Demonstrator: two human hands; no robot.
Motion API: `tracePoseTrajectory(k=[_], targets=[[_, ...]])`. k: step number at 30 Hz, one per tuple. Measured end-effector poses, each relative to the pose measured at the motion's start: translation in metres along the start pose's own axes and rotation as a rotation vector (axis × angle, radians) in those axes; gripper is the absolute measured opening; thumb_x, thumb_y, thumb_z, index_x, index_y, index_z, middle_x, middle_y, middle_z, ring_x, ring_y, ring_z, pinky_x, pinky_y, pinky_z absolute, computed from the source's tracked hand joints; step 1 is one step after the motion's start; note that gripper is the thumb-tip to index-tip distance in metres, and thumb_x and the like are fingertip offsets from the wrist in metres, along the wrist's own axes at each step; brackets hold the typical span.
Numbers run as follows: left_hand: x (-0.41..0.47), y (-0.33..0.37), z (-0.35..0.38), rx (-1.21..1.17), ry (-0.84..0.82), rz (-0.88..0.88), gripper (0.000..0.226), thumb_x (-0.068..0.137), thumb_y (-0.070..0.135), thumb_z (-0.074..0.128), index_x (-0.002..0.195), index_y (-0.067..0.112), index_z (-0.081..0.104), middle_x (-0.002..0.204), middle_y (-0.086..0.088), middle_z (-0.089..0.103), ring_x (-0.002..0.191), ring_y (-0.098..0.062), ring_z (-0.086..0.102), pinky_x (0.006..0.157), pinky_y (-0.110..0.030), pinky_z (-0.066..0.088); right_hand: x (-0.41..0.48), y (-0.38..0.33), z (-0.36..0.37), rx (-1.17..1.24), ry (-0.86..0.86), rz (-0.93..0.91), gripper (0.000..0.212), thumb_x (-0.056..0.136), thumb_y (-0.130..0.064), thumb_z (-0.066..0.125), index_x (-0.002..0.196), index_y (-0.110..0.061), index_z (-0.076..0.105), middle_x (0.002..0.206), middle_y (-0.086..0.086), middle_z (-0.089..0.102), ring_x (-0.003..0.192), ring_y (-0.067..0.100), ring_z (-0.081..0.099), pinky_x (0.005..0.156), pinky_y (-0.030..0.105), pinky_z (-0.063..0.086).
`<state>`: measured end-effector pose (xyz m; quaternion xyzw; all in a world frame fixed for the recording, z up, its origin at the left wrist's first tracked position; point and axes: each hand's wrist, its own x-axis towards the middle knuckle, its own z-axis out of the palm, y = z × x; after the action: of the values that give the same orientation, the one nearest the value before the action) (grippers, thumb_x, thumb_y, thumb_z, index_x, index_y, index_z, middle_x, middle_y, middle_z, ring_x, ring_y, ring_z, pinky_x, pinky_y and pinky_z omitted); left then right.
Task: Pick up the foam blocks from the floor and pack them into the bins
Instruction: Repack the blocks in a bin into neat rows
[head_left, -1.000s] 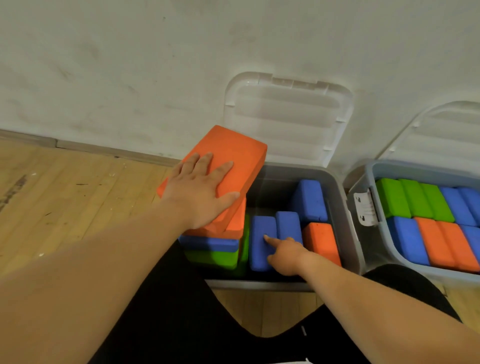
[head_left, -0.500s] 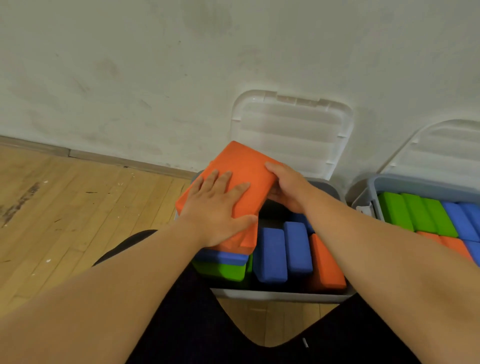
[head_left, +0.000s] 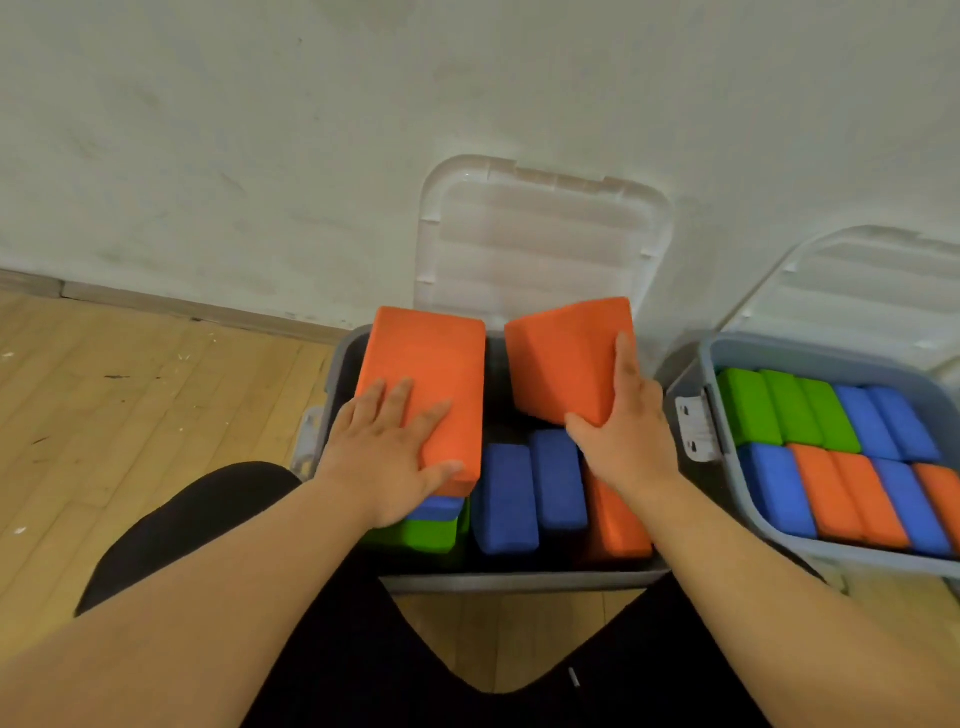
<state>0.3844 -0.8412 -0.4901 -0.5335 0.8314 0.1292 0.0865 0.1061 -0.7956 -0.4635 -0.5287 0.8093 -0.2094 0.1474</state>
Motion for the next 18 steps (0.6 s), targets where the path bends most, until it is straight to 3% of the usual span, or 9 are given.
tracePoseTrajectory(k=[4,8,13,18], targets=[[0.001,-0.007,-0.002,0.008,-0.023,-0.020,0.084,0.086,0.088,0.020,0.157,0.053,-0.009,0.171,0.000,-0.013,0.156,-0.029,-0.014,0.125,-0.049,-0.001,-0.009,0.011,0.010,0.017,0.019,0.005,0.108,0.087,-0.040,0.072,0.157,-0.044,-0.010,0.147,0.016,0.033,0.127,0.040,0.047,0.102,0.051,0.044],[-0.002,-0.005,-0.003,0.006,-0.021,-0.019,0.082,0.088,0.086,0.019,0.157,0.053,-0.010,0.171,0.000,-0.014,0.156,-0.029,-0.014,0.125,-0.049,-0.001,0.000,0.011,0.005,0.049,0.119,-0.057,0.094,0.085,-0.041,0.070,0.156,-0.038,0.009,0.149,0.006,0.029,0.135,0.032,0.042,0.102,0.057,0.048],[-0.003,-0.007,0.000,0.003,-0.003,-0.016,0.082,0.087,0.087,0.017,0.156,0.053,-0.011,0.171,-0.001,-0.013,0.156,-0.029,-0.014,0.126,-0.050,-0.001,-0.012,0.015,0.000,-0.070,0.019,-0.131,0.089,0.089,-0.051,0.068,0.157,-0.043,0.011,0.149,0.005,0.032,0.125,0.033,0.052,0.091,0.048,0.053],[-0.005,-0.005,0.000,0.006,-0.001,-0.011,0.082,0.087,0.086,0.016,0.157,0.052,-0.011,0.171,-0.002,-0.013,0.156,-0.029,-0.014,0.125,-0.050,-0.002,-0.002,-0.002,-0.030,-0.190,-0.030,0.009,0.085,0.093,-0.056,0.060,0.161,-0.037,0.012,0.149,0.016,0.036,0.125,0.040,0.052,0.097,0.046,0.046]])
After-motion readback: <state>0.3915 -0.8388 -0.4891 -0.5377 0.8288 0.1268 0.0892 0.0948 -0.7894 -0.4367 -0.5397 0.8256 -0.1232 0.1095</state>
